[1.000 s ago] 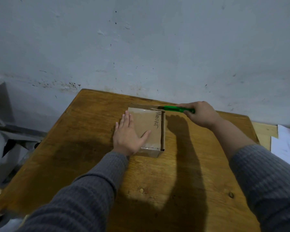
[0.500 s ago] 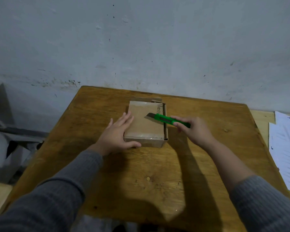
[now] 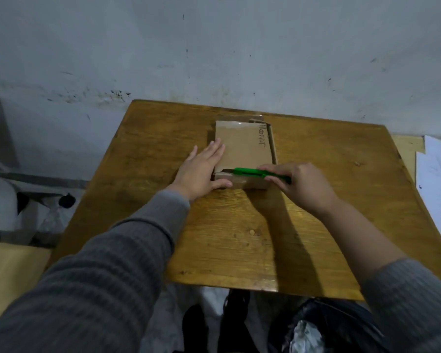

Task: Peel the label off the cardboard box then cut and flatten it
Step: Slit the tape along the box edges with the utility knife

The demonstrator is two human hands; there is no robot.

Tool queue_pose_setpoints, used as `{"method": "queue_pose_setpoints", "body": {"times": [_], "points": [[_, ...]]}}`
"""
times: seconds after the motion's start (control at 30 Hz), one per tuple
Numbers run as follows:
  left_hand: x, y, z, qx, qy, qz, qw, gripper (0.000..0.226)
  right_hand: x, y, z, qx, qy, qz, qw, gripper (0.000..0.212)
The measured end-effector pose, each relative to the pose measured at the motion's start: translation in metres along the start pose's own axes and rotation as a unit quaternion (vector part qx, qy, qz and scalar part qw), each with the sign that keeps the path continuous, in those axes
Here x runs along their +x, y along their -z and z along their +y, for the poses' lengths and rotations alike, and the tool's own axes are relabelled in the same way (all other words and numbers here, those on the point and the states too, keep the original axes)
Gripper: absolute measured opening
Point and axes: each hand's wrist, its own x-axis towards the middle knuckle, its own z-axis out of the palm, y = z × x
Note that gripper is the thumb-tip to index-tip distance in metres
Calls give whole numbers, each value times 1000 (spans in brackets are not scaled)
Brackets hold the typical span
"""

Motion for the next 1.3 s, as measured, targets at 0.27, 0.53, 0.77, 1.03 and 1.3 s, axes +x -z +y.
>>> {"method": "queue_pose_setpoints", "body": {"times": [0.27,0.53,0.77,1.03,1.3], "points": [[0,0,0,4,4,0,1000,97,6,-2,-6,-18,18,3,1000,33],[0,0,2,11,12,0,1000,98,9,2,-13,-68,58,14,996,32],[-1,5,4,25,14,-15,999,95,7,6,-7,-92,39,2,995,33],[-3,8,5,33,9,-26,999,95,3,11,8,-83,7,-18,996,34],[10,7,14,82,-7,-12,997,108,5,18,1,-147,15,-9,989,33]]}}
